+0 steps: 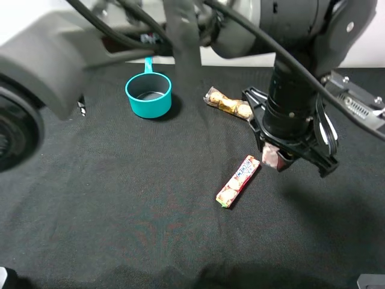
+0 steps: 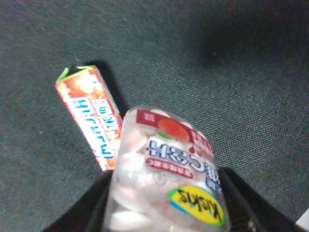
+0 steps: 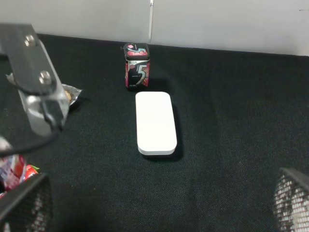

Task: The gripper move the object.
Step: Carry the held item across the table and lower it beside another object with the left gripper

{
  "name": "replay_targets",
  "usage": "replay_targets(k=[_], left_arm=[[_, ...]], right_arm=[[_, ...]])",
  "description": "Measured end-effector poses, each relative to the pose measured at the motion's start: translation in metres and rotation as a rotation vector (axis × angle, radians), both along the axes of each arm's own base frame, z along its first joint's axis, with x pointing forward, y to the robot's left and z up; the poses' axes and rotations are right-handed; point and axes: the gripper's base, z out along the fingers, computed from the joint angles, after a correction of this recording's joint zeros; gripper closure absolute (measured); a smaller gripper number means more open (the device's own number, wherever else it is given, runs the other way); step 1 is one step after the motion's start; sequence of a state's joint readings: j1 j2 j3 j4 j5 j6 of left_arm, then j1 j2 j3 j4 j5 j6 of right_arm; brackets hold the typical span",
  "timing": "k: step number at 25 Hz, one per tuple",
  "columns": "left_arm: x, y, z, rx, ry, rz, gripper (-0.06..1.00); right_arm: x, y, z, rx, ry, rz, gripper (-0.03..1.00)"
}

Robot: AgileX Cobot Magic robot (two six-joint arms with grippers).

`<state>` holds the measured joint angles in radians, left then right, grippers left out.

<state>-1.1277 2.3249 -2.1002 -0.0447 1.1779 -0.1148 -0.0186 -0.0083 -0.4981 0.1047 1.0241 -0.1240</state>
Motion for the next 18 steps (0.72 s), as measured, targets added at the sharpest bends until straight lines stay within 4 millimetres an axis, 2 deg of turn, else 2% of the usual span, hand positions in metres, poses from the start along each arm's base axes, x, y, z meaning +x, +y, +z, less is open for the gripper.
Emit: replay_targets(k=[18], left_arm=[[-0.004, -0.009, -0.059, 0.101, 0.058, -0.011, 0.45]], right_arm=[[0.000, 0.000, 0.000, 0.001, 0.000, 0.000, 0.27]])
